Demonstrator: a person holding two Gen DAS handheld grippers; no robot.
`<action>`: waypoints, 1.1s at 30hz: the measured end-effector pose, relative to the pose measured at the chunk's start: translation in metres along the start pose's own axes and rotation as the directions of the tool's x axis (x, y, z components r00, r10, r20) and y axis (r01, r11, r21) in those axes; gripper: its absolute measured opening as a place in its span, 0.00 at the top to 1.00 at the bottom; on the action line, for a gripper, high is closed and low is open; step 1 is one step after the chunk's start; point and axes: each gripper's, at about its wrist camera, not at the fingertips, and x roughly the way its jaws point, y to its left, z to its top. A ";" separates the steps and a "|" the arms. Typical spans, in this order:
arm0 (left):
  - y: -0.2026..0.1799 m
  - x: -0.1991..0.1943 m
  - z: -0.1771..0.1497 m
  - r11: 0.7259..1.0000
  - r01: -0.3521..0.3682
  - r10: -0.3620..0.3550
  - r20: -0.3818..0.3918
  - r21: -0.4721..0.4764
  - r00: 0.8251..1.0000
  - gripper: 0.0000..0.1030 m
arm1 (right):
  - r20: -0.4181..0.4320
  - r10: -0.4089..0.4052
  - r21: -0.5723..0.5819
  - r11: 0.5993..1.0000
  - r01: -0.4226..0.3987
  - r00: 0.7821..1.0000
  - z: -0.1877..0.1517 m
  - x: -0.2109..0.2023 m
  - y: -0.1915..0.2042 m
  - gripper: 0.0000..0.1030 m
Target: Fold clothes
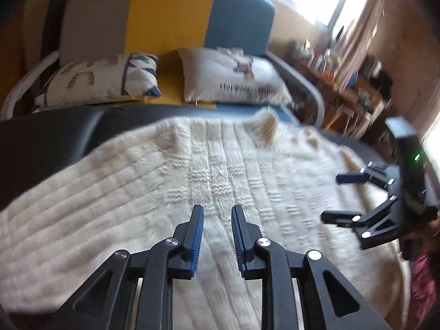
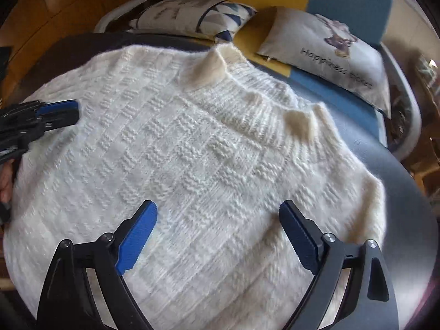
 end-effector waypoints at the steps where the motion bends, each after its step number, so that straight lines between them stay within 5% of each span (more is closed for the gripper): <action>1: 0.004 -0.013 -0.009 1.000 0.011 -0.011 0.011 -0.023 1.000 0.79 | 0.017 0.016 -0.011 1.000 -0.016 1.000 -0.001 -0.008 0.007 0.10; 10: 0.010 -0.106 -0.121 0.991 0.086 -0.083 0.029 -0.103 0.996 0.80 | -0.027 0.079 -0.093 0.992 -0.081 0.996 -0.028 -0.016 0.090 0.10; 14: 0.000 -0.114 -0.160 0.985 0.127 -0.130 -0.020 -0.115 0.991 0.80 | -0.070 0.031 -0.064 0.997 -0.036 0.997 -0.042 0.002 0.093 0.10; 18: -0.008 -0.105 -0.183 0.993 0.083 -0.087 -0.047 -0.083 0.995 0.81 | -0.052 0.017 -0.041 0.999 -0.019 0.998 -0.052 0.001 0.088 0.10; 25: 0.001 -0.109 -0.180 0.985 0.094 -0.105 -0.065 -0.146 0.992 0.82 | -0.041 -0.017 -0.003 1.000 0.017 0.999 -0.064 -0.002 0.082 0.08; 29: -0.001 -0.127 -0.163 0.985 0.127 -0.127 0.009 -0.113 0.992 0.81 | -0.040 -0.048 0.039 0.998 0.050 0.998 -0.061 -0.019 0.086 0.08; 33: 0.003 -0.125 -0.128 0.990 0.111 -0.108 0.044 -0.086 0.993 0.81 | 0.010 0.025 -0.100 0.995 -0.024 1.000 -0.069 -0.045 0.126 0.08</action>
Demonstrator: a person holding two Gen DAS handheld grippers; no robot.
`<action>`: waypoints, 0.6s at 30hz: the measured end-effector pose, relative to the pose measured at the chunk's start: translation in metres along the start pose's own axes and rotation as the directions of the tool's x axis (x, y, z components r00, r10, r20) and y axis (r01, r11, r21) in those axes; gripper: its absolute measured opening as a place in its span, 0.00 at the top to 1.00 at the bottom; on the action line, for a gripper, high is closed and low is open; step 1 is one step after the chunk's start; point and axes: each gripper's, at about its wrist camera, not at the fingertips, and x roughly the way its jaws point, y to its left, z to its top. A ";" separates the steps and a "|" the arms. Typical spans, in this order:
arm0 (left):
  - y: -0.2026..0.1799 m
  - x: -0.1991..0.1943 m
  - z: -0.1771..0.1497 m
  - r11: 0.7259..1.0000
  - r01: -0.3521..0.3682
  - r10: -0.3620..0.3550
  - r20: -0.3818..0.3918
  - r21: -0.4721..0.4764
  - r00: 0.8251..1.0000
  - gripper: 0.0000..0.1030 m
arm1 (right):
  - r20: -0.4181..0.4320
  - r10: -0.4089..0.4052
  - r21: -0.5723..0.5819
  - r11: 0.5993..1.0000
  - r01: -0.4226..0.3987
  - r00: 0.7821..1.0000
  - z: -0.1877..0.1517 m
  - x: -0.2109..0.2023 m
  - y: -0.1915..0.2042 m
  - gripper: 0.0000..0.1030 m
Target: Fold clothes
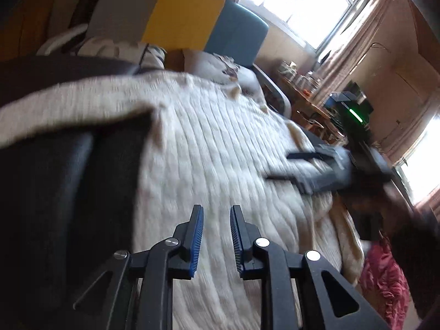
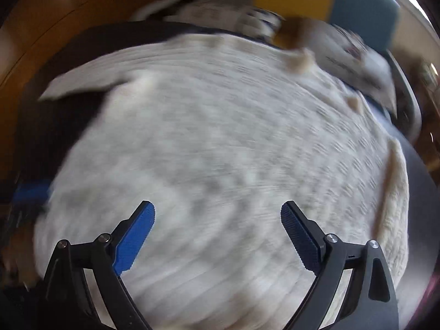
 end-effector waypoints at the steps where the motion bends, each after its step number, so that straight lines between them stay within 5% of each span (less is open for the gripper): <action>1: 0.002 0.004 0.008 1.000 -0.004 0.004 -0.002 0.002 1.000 0.81 | -0.002 0.010 -0.037 0.999 -0.010 1.000 -0.004 -0.003 0.010 0.08; 5: 0.006 0.045 0.032 0.999 -0.034 0.038 -0.087 0.042 0.995 0.81 | -0.057 -0.031 -0.109 0.994 0.025 0.998 -0.026 0.009 0.028 0.08; 8: 0.008 0.076 0.039 0.990 -0.107 0.120 -0.151 0.090 0.981 0.81 | -0.093 0.000 -0.046 0.999 -0.004 0.996 -0.049 0.017 0.013 0.08; 14: 0.009 0.094 0.039 0.979 -0.124 0.153 -0.182 0.162 0.971 0.81 | -0.018 0.023 0.007 1.000 -0.023 1.000 -0.086 0.007 -0.010 0.08; 18: 0.013 0.087 0.046 0.987 -0.107 0.127 -0.181 0.116 0.975 0.81 | -0.032 0.004 0.020 1.000 -0.004 0.999 -0.085 0.004 -0.009 0.08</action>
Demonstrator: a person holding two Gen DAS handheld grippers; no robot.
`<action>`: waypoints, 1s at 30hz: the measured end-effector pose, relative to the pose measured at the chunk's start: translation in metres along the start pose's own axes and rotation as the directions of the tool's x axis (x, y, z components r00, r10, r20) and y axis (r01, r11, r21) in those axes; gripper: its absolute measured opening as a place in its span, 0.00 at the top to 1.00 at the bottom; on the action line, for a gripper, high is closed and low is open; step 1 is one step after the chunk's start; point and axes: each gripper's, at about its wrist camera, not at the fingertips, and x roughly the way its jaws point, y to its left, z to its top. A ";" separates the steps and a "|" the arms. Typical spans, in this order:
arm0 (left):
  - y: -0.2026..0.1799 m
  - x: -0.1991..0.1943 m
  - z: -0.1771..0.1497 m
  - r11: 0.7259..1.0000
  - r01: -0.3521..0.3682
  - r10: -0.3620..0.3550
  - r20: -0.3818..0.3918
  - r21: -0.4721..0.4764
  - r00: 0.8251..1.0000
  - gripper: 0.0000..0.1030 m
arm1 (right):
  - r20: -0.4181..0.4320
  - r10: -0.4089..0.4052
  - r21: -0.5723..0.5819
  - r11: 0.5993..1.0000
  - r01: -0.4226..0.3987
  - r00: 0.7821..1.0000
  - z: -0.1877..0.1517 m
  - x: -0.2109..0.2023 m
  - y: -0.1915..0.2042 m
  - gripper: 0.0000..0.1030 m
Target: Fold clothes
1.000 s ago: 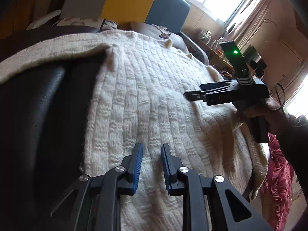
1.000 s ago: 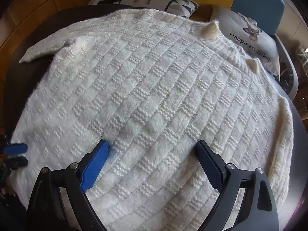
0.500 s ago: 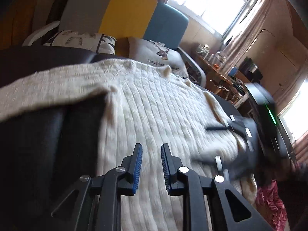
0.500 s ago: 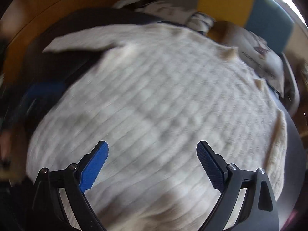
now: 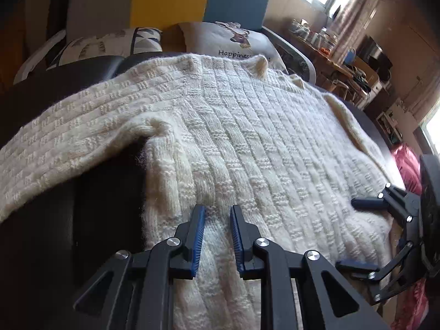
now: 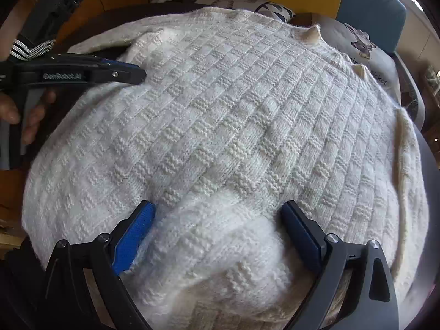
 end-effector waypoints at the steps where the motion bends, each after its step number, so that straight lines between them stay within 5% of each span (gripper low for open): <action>1: 0.000 -0.004 -0.001 1.000 0.008 -0.008 0.010 -0.004 1.000 0.81 | -0.003 -0.005 0.003 1.000 0.005 1.000 0.001 -0.004 0.002 0.08; 5: -0.015 -0.009 -0.007 0.996 -0.011 0.009 0.026 0.083 1.000 0.81 | 0.072 0.036 -0.052 0.998 -0.032 0.997 0.000 -0.037 0.024 0.08; 10: -0.021 0.010 -0.011 0.990 -0.055 0.055 0.000 0.127 0.998 0.81 | 0.018 0.077 -0.127 0.989 -0.074 0.997 -0.032 -0.045 0.066 0.08; 13: -0.017 0.013 -0.008 0.994 -0.046 0.046 0.000 0.099 0.999 0.81 | -0.062 0.056 -0.057 0.997 -0.060 0.997 -0.066 -0.019 0.068 0.08; 17: -0.023 -0.002 -0.009 0.996 -0.059 0.058 0.027 0.072 0.998 0.81 | 0.001 0.114 0.066 0.991 -0.114 0.993 -0.091 -0.026 0.052 0.06; 22: -0.049 -0.031 -0.044 0.988 -0.038 0.026 0.080 0.151 0.996 0.80 | 0.078 0.148 0.175 0.972 -0.159 0.986 -0.104 -0.054 0.024 0.06; 27: -0.055 -0.013 -0.073 0.979 -0.053 0.048 0.028 0.198 0.998 0.80 | -0.011 0.122 0.291 0.950 -0.114 0.992 -0.121 -0.033 -0.014 0.06; 30: -0.049 -0.013 -0.074 0.984 -0.034 0.028 0.040 0.177 0.999 0.80 | -0.006 0.089 0.248 0.965 -0.085 0.996 -0.131 -0.030 -0.005 0.06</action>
